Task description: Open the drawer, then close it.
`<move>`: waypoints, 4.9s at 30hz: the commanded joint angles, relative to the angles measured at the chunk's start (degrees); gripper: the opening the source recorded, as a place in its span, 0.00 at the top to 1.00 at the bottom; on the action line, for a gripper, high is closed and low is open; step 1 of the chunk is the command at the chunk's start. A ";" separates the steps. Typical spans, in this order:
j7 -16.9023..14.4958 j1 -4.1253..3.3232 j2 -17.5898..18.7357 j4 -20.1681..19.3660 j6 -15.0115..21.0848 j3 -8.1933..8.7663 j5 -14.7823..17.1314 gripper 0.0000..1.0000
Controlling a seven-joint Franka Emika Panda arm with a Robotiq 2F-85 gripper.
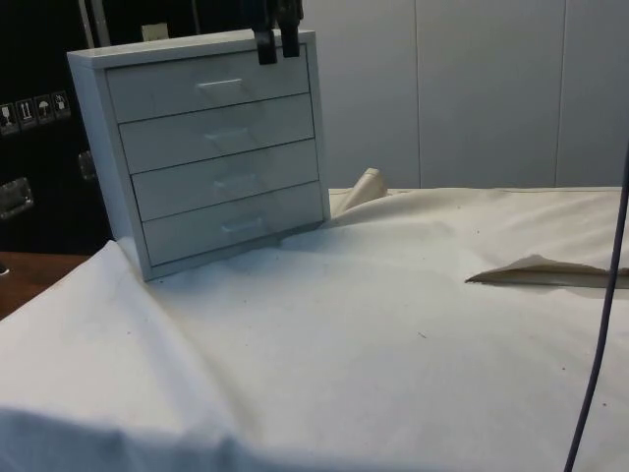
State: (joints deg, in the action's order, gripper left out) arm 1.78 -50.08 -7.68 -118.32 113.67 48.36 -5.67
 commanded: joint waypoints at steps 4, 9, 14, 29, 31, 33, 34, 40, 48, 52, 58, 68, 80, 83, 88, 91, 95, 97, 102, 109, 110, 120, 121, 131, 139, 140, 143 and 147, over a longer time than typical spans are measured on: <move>1.89 0.34 -3.09 -1.78 0.52 -1.09 -3.09 0.00; 2.98 0.46 -5.27 -2.81 0.46 -1.72 -4.98 0.00; 3.95 0.52 -7.10 -3.72 0.34 -2.23 -6.53 0.00; 8.02 0.52 -11.92 -7.33 0.86 -4.07 -13.06 0.00; 8.71 0.46 -12.55 -7.85 0.86 -4.35 -14.15 0.00; 9.45 0.46 -13.12 -8.31 0.97 -4.64 -15.41 0.00; 10.20 0.40 -13.64 -8.77 1.09 -4.93 -16.56 0.00; 11.80 0.40 -14.44 -9.63 1.43 -5.67 -19.37 0.00; 14.50 0.34 -14.67 -10.66 2.35 -6.99 -23.15 0.00; 16.33 0.34 -14.50 -11.34 3.09 -7.85 -25.44 0.00; 18.16 0.29 -14.38 -11.97 3.61 -8.82 -27.79 0.00; 21.94 0.17 -14.09 -13.46 4.41 -10.83 -32.72 0.00; 22.86 0.23 -12.89 -14.50 5.04 -11.75 -37.53 0.00; 22.80 0.17 -12.89 -14.50 5.04 -11.75 -37.87 0.00; 22.69 0.11 -12.43 -14.95 5.27 -11.75 -40.22 0.00; 22.52 0.06 -12.32 -15.18 5.33 -11.75 -41.31 0.00; 22.00 0.00 -12.38 -15.47 5.21 -11.80 -42.63 0.00; 21.49 0.00 -12.49 -15.47 5.16 -11.86 -43.03 0.00; 20.23 0.06 -12.66 -15.76 5.04 -12.09 -44.29 0.00; 18.56 0.00 -12.61 -15.76 4.87 -12.15 -45.03 0.00; 18.05 0.06 -13.12 -16.21 5.10 -12.38 -46.01 0.00; 15.70 0.11 -12.89 -16.73 6.76 -12.15 -47.67 0.00; 15.64 0.11 -12.83 -16.90 7.16 -12.09 -47.96 0.00; 15.76 0.29 -12.43 -19.14 12.55 -10.54 -51.57 0.00; 15.30 0.34 -12.95 -20.40 15.30 -9.45 -54.14 0.00; 15.24 0.34 -12.95 -20.40 15.36 -9.45 -54.14 0.00; 14.95 0.23 -12.38 -20.00 15.70 -9.28 -53.92 0.00; 14.73 0.06 -11.34 -19.37 16.21 -8.94 -53.51 0.00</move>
State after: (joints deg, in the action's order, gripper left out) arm 16.79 -49.85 -19.31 -137.85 129.32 39.08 -59.13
